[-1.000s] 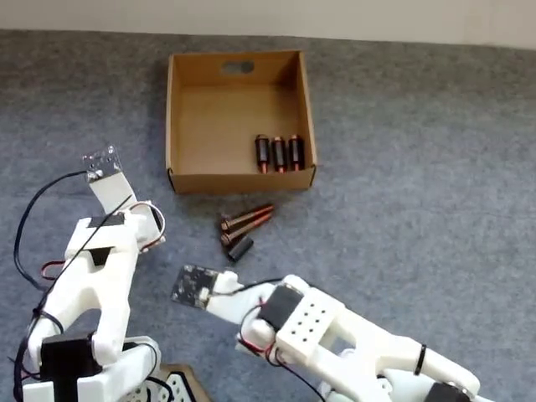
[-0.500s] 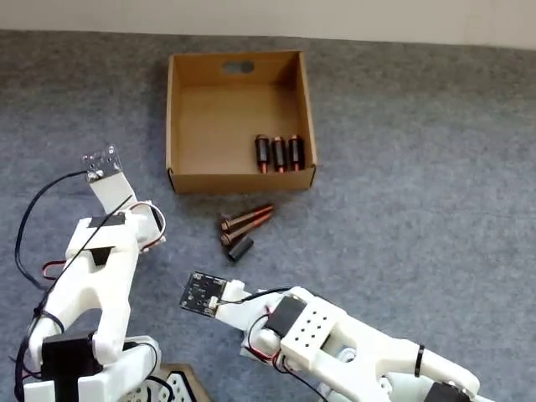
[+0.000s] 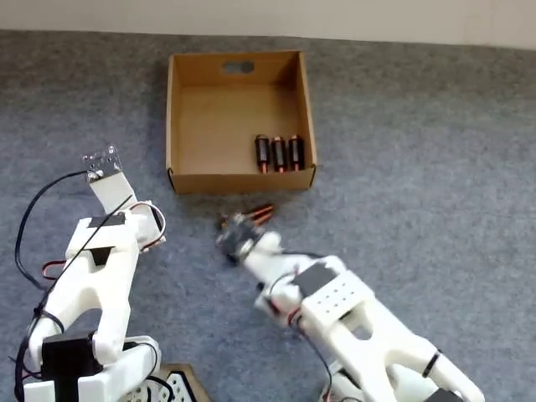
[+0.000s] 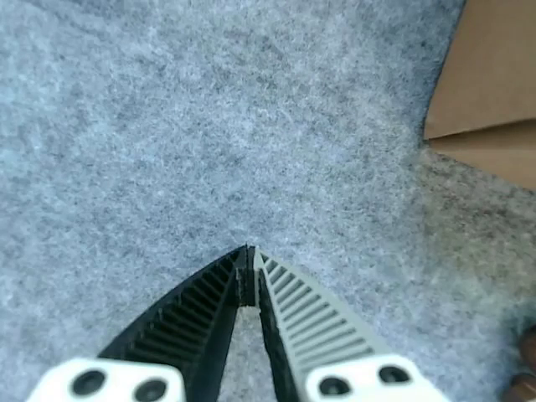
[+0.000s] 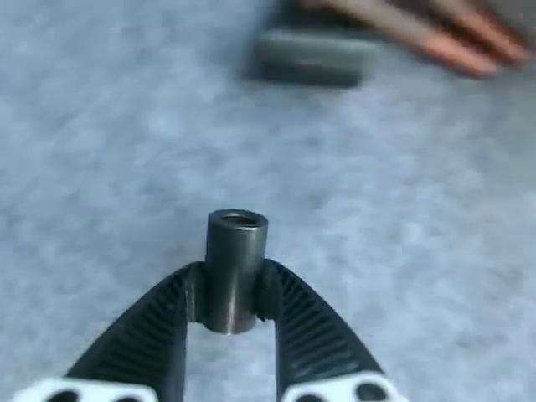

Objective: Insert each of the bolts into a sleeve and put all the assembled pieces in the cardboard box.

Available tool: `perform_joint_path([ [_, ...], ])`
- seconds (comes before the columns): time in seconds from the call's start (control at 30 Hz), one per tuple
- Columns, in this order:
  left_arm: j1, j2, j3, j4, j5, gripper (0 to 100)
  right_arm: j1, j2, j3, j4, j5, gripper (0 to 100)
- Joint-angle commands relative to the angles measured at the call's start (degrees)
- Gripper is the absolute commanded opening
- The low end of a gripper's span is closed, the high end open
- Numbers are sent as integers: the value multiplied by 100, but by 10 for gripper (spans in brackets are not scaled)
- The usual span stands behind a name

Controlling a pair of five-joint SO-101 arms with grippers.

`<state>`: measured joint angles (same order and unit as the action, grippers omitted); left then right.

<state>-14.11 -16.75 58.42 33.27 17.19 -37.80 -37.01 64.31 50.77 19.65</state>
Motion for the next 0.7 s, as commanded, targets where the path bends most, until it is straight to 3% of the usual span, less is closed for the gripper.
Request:
perform_joint_path([
  [0.0,-84,13,-145,-70,35,17,620,-66,-374,-66,-62,5],
  [0.2,-84,13,-145,-70,35,17,1156,-57,-338,-66,-158,9],
  [0.37,-84,13,-145,-70,35,17,1912,-48,-374,-57,-747,71],
  [0.67,-75,13,-136,-62,35,17,2105,-48,-330,-48,-782,73],
])
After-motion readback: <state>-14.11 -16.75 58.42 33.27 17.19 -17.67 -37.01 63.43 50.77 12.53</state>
